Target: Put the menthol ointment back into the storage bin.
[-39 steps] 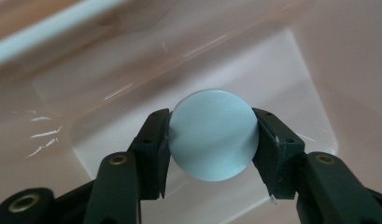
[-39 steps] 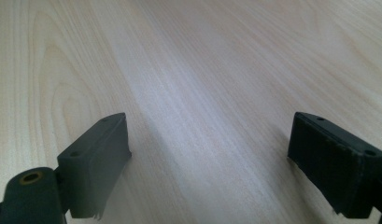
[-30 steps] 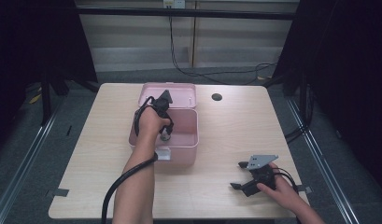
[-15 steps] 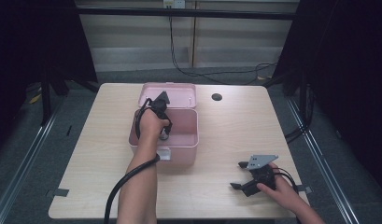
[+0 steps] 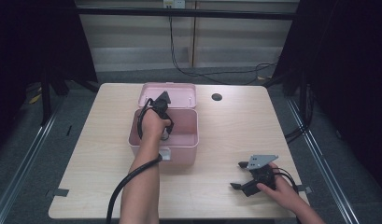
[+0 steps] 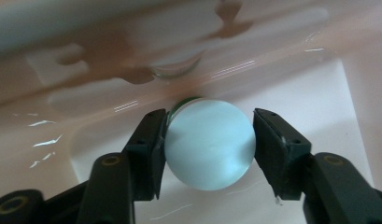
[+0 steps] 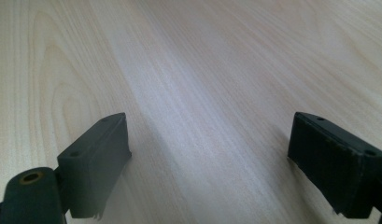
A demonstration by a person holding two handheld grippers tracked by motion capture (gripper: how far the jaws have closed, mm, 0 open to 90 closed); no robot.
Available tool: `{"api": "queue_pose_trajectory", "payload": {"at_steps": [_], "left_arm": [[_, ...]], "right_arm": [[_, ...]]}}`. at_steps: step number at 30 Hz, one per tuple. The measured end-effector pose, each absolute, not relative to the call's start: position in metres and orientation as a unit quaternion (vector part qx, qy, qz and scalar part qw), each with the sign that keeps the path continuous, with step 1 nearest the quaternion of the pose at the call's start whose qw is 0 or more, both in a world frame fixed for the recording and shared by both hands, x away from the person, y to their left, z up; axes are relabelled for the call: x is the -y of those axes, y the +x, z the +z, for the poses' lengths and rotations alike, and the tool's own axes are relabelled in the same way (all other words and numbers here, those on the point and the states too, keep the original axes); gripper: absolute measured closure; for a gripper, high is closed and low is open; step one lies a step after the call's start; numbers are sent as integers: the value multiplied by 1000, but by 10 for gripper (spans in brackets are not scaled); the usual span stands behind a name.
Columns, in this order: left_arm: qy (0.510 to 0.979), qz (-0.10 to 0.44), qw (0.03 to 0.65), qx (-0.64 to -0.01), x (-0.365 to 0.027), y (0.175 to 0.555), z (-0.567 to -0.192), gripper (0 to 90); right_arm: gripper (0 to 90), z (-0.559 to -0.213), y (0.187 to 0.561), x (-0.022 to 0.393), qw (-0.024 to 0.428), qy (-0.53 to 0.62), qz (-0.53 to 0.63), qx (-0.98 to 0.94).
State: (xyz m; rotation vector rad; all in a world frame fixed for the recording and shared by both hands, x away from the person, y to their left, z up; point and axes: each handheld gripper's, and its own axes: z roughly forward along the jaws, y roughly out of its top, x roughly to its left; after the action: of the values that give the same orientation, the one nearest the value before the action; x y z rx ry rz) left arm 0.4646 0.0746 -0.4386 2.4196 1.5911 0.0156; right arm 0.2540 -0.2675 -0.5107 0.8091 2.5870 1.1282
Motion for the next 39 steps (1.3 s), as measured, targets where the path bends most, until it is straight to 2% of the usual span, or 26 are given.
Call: {"api": "queue_pose_trajectory", "payload": {"at_steps": [21, 39], "left_arm": [[838, -4, 127, -531, -84, 452, -423, 255], [846, -6, 128, -517, -88, 445, -405, 198]], "right_arm": [[122, -511, 254, 267, 103, 275, 382, -877], [121, -511, 254, 267, 103, 274, 381, -877]]}}
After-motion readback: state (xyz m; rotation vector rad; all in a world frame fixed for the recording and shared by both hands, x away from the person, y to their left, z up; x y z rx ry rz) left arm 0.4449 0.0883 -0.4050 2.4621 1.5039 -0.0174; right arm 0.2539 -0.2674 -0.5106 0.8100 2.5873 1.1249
